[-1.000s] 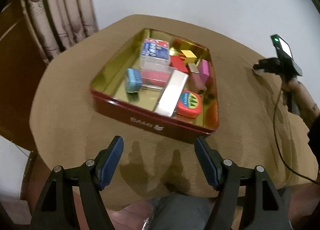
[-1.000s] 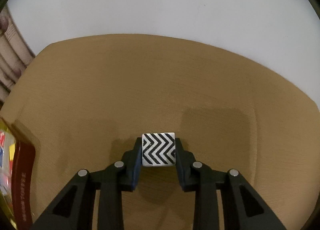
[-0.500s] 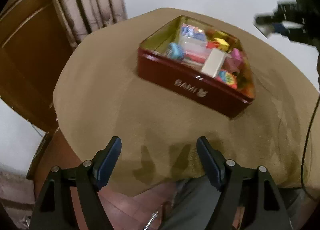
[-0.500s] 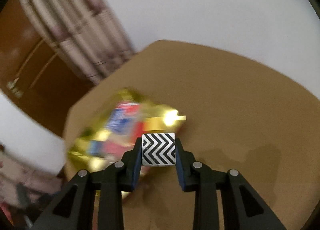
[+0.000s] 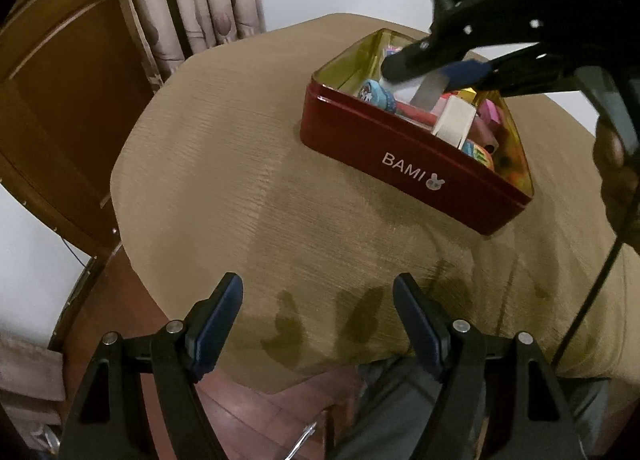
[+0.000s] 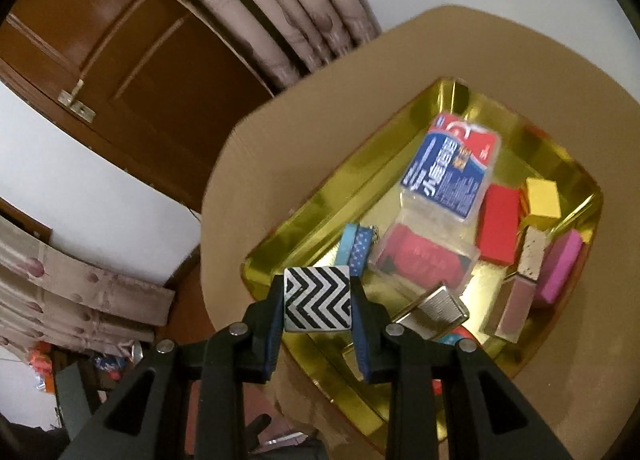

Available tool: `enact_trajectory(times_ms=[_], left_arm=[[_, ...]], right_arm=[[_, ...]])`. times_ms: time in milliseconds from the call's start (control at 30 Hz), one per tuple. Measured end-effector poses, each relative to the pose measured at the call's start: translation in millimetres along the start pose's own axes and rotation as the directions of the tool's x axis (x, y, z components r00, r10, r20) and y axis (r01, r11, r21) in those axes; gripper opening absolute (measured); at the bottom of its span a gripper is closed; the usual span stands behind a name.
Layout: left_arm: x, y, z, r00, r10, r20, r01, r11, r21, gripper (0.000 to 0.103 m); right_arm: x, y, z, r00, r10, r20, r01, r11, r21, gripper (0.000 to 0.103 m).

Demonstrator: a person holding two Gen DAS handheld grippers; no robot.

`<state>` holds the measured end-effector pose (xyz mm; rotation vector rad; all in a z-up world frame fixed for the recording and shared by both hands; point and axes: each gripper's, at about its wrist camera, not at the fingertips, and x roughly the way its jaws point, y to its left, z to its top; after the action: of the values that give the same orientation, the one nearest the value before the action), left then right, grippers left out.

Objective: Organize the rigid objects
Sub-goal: 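Lower the chevron cube into the gold tin and open the right gripper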

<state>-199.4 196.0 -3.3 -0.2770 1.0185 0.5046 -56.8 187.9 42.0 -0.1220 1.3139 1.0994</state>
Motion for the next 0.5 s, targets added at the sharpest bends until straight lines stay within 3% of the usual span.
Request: enact_trajectory(times_ms=[200, 367, 500], left_arm=[[4, 8, 4, 1.000, -0.014, -0.015, 0.014, 1.000, -0.017, 0.074], [6, 8, 5, 1.000, -0.014, -0.024, 0.014, 1.000, -0.020, 0.074], [6, 6, 4, 1.000, -0.007, -0.026, 0.006, 1.000, -0.020, 0.074]], right_arm=[[29, -2, 1, 0.996, -0.046, -0.076, 0.046, 0.999, 0.000, 0.030], [55, -3, 12, 0.995, -0.051, -0.087, 0.050, 0.999, -0.010, 0.030], [54, -8, 21, 0.998, 0.020, -0.060, -0.018, 1.000, 0.021, 0.030]])
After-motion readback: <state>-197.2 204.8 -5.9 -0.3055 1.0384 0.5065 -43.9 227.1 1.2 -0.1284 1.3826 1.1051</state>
